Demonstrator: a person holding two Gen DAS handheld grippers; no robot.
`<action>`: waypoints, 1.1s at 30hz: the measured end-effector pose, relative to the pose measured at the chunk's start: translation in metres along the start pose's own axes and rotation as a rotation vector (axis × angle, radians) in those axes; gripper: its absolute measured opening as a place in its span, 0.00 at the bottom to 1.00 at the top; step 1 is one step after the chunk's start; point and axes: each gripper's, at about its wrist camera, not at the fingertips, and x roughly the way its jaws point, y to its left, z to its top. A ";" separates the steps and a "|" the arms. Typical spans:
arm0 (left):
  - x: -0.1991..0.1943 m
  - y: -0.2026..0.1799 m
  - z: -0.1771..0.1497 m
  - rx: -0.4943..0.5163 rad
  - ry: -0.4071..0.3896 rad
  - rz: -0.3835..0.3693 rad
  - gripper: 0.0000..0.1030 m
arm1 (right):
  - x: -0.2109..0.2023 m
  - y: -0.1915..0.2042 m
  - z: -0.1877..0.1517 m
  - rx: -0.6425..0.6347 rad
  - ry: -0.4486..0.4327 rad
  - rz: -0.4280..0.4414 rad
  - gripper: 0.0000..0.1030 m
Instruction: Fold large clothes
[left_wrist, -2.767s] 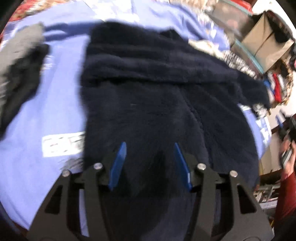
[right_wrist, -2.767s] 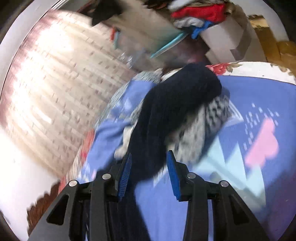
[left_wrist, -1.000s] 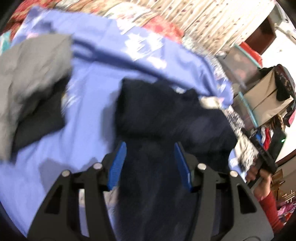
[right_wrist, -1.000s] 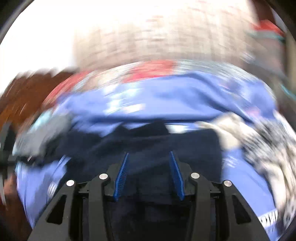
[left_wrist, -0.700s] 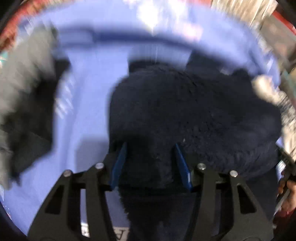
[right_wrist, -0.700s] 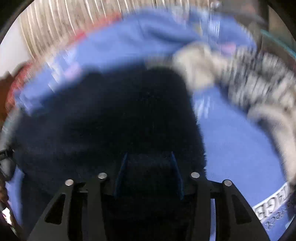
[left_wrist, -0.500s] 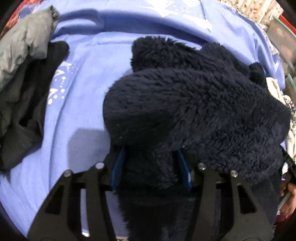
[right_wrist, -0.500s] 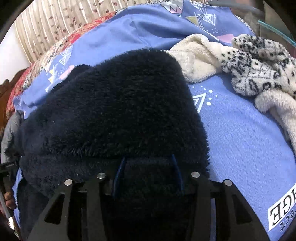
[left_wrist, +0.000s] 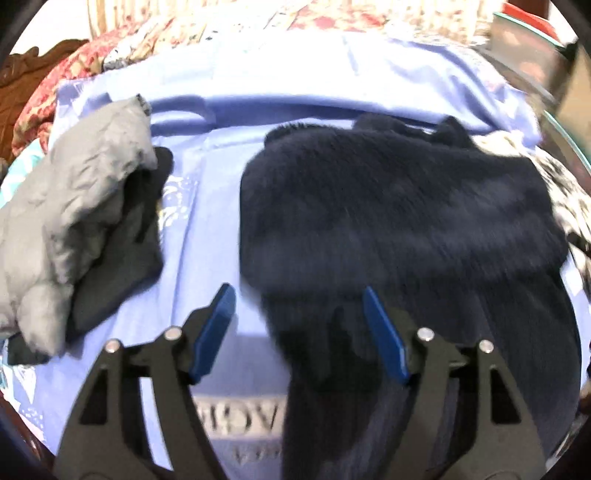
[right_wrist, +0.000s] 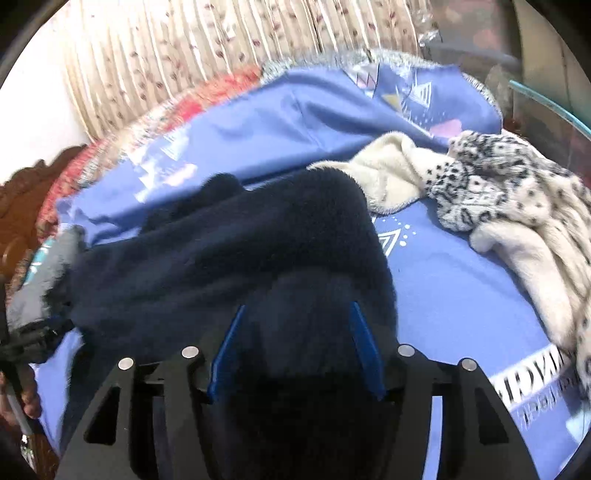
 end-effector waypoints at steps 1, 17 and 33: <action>-0.009 0.002 -0.017 0.010 0.000 -0.008 0.68 | -0.008 0.003 -0.009 -0.004 0.001 0.018 0.75; -0.030 0.009 -0.175 0.037 0.086 0.072 0.71 | -0.021 0.037 -0.137 -0.069 0.102 -0.053 0.76; -0.026 0.013 -0.188 -0.005 0.051 0.149 0.87 | -0.014 0.044 -0.158 -0.098 -0.003 -0.108 0.76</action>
